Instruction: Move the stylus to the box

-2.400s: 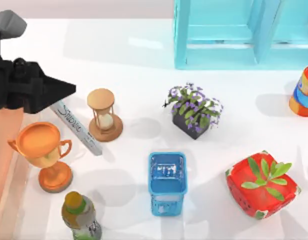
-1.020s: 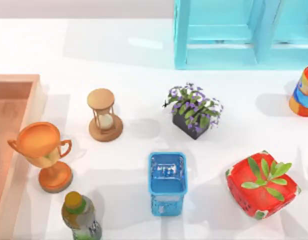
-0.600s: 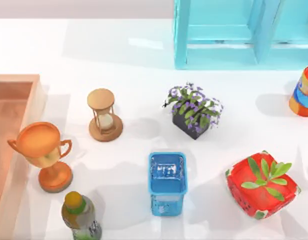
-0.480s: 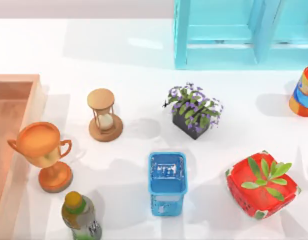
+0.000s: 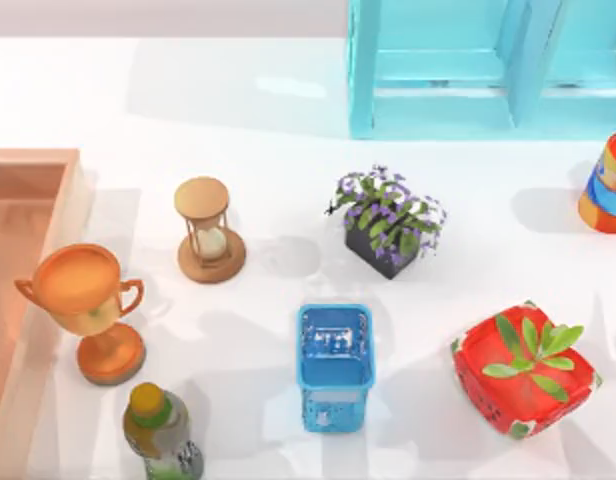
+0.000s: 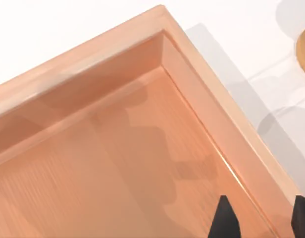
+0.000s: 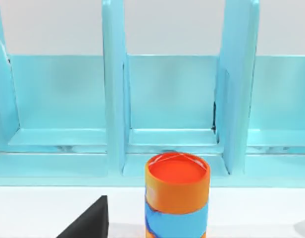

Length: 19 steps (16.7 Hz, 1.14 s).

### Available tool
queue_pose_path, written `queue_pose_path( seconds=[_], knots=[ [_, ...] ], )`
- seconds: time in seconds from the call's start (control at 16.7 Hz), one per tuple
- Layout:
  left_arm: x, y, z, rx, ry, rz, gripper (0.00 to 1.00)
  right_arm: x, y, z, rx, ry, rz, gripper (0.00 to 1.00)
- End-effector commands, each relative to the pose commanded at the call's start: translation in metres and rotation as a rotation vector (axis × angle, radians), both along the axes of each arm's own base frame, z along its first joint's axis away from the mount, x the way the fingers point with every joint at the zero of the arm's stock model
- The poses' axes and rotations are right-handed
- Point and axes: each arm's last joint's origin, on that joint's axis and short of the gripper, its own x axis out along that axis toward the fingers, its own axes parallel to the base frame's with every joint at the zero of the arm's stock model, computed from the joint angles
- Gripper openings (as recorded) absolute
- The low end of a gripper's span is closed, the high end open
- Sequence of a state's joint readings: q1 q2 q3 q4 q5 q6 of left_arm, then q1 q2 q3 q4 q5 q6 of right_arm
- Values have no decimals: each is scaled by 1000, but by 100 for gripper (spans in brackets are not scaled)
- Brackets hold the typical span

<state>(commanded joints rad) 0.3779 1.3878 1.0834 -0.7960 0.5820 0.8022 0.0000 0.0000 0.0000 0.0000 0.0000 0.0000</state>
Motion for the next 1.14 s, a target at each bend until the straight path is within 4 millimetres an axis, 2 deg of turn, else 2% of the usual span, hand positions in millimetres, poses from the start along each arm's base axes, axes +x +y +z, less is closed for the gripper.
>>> queue_pose_path(
  seconds=[0.78, 1.14],
  knots=[
    [0, 0, 0, 0, 0, 0, 98, 0, 0, 0, 0, 0, 0, 100],
    [0, 0, 0, 0, 0, 0, 100, 0, 0, 0, 0, 0, 0, 100]
  ],
)
